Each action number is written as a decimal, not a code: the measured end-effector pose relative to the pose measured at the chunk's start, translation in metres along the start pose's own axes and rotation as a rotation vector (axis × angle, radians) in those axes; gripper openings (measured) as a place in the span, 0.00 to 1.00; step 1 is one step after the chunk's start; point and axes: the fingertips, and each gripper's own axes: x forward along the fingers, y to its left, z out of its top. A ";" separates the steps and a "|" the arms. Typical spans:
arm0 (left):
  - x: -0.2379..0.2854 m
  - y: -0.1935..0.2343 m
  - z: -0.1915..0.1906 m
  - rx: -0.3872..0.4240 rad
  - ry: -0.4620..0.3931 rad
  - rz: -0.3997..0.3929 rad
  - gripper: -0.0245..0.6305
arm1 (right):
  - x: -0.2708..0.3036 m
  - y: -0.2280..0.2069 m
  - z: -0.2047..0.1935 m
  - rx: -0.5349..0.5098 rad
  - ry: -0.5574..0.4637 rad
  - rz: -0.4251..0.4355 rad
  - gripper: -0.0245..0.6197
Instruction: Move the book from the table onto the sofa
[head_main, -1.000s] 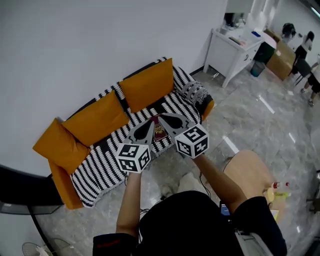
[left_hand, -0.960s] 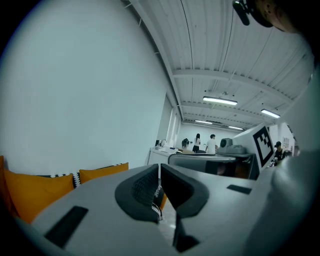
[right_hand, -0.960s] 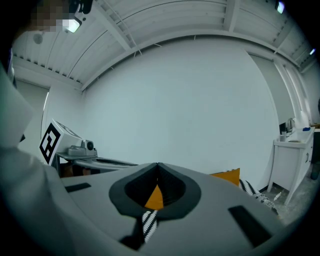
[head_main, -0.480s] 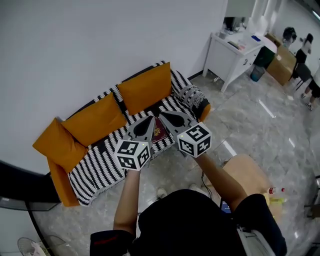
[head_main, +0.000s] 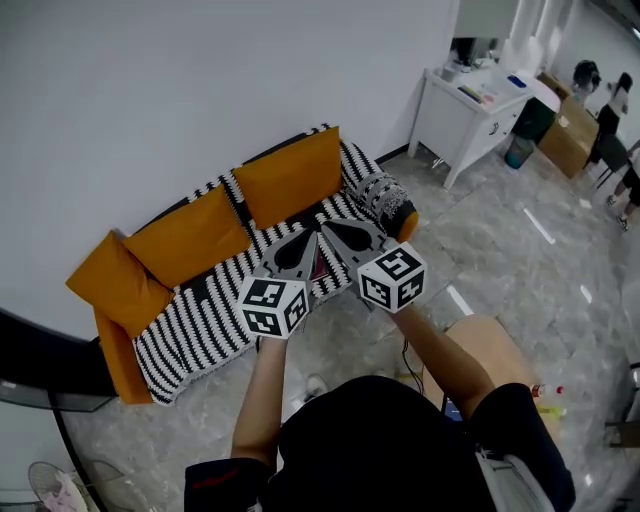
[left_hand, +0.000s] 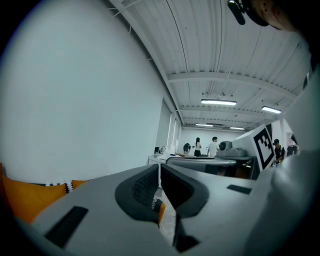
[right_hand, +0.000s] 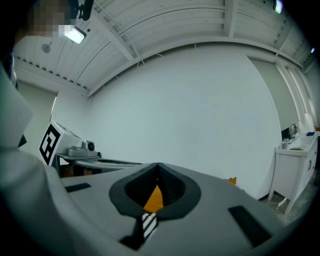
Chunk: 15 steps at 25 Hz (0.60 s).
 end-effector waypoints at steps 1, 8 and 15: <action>0.001 -0.003 0.000 0.001 -0.001 0.001 0.08 | -0.002 -0.001 -0.001 0.001 0.002 0.002 0.06; 0.010 -0.008 -0.001 -0.002 -0.011 0.021 0.08 | -0.008 -0.012 -0.007 0.008 0.018 0.009 0.06; 0.019 -0.015 -0.001 0.009 -0.007 0.021 0.08 | -0.015 -0.022 -0.004 0.012 0.004 0.008 0.06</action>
